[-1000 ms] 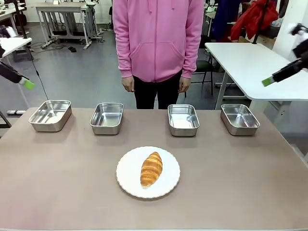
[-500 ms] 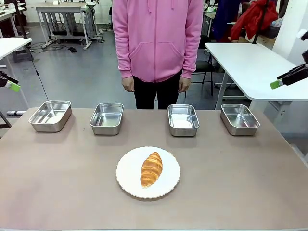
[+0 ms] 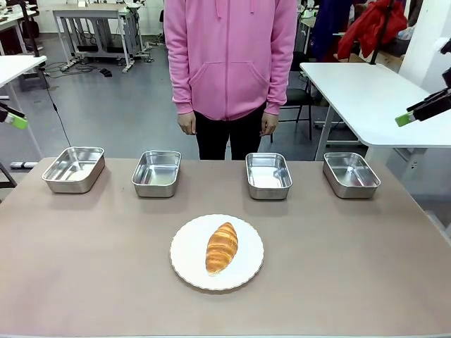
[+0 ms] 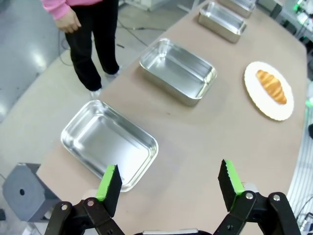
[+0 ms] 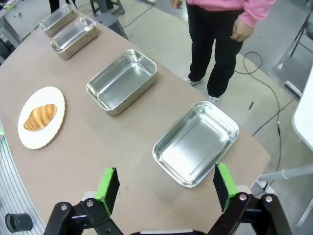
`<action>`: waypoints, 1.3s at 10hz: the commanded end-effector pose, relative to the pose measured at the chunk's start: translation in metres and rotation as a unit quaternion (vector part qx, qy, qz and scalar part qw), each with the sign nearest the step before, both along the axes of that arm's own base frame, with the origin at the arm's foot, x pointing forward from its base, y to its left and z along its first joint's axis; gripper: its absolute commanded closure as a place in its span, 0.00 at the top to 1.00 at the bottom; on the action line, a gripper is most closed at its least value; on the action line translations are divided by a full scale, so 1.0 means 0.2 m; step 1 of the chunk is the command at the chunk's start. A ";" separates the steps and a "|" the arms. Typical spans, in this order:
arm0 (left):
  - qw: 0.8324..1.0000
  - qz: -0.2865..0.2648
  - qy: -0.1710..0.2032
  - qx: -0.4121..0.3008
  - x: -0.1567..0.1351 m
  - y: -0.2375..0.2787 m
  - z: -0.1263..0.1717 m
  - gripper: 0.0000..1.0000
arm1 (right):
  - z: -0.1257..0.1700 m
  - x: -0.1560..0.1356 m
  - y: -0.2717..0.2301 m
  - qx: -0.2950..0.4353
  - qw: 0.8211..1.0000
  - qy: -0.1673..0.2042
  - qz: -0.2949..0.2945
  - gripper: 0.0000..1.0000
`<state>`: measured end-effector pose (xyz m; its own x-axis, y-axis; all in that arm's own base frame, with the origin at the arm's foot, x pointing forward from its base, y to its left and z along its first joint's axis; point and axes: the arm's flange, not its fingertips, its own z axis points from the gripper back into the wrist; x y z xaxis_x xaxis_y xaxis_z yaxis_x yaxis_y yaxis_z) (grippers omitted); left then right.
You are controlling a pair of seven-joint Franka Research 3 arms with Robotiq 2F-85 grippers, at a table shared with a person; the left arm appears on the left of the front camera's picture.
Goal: Place the bread in the container.
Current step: Place the Butter Roll into the Airtight Container indicated by the human.
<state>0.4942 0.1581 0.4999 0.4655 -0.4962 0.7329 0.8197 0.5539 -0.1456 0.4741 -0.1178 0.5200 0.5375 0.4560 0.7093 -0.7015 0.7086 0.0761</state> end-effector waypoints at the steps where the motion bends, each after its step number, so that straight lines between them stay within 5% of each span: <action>1: 0.999 -0.011 -0.021 -0.036 0.02 0.04 0.05 1.00 | 0.03 0.05 -0.02 0.012 0.999 -0.033 -0.010 1.00; 6: 0.994 0.044 0.005 -0.101 0.04 0.07 0.13 1.00 | 0.08 0.15 -0.04 0.032 0.998 -0.042 -0.021 1.00; 13: 0.990 0.111 0.040 -0.075 0.02 0.04 0.16 1.00 | 0.11 0.24 -0.06 0.040 0.997 -0.042 -0.043 1.00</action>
